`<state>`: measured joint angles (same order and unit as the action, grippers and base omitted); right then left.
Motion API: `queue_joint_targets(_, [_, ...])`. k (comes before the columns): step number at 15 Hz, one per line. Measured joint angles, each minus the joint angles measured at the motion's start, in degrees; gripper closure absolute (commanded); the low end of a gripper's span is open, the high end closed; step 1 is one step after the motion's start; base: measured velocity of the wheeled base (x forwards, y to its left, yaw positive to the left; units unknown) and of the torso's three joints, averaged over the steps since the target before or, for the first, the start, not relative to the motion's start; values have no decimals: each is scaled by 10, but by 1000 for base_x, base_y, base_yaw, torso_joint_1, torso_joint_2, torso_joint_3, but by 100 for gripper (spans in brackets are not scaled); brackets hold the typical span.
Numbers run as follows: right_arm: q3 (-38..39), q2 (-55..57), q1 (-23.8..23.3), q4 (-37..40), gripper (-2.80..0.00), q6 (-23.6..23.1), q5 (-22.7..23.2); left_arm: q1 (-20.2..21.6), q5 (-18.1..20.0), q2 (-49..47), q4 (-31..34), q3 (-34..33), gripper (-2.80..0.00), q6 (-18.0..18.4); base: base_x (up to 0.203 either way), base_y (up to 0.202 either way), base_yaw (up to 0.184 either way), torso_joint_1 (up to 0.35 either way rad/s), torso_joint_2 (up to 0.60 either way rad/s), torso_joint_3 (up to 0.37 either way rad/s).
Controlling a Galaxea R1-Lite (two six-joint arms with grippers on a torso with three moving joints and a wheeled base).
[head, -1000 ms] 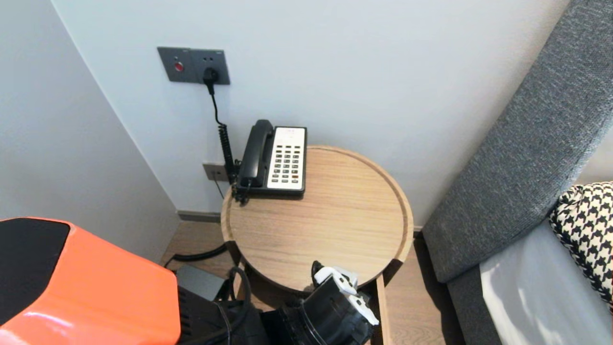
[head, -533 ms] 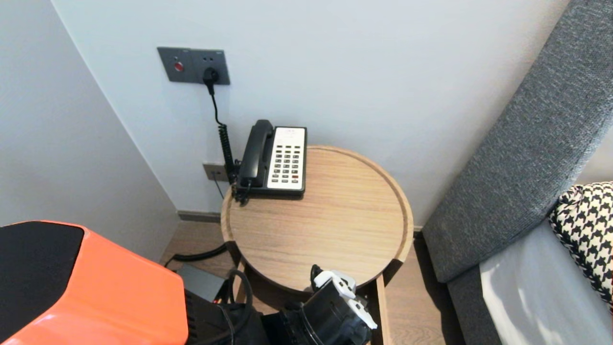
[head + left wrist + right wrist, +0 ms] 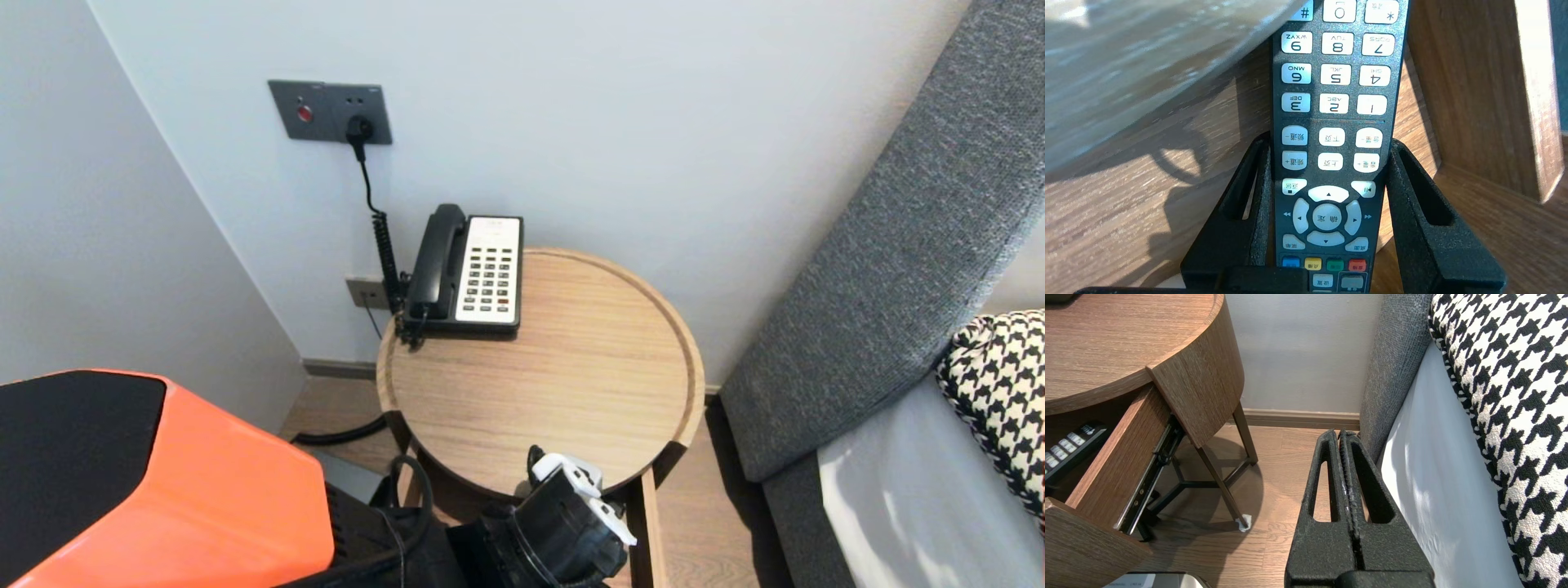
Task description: Put the remote controls on the table in the drawer one by one
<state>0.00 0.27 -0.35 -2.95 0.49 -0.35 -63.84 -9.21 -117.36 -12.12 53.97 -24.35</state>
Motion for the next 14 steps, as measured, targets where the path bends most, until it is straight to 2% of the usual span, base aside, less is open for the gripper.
queue_joint_targets(6, [0, 0, 0, 0, 0, 0, 0, 14, 17, -19, 7, 24, 0, 25, 0, 0, 0, 0, 0, 0])
queue_joint_targets(14, [0, 0, 0, 0, 0, 0, 0, 24, 16, -32, 7, 23, 0, 25, 0, 0, 0, 0, 0, 0])
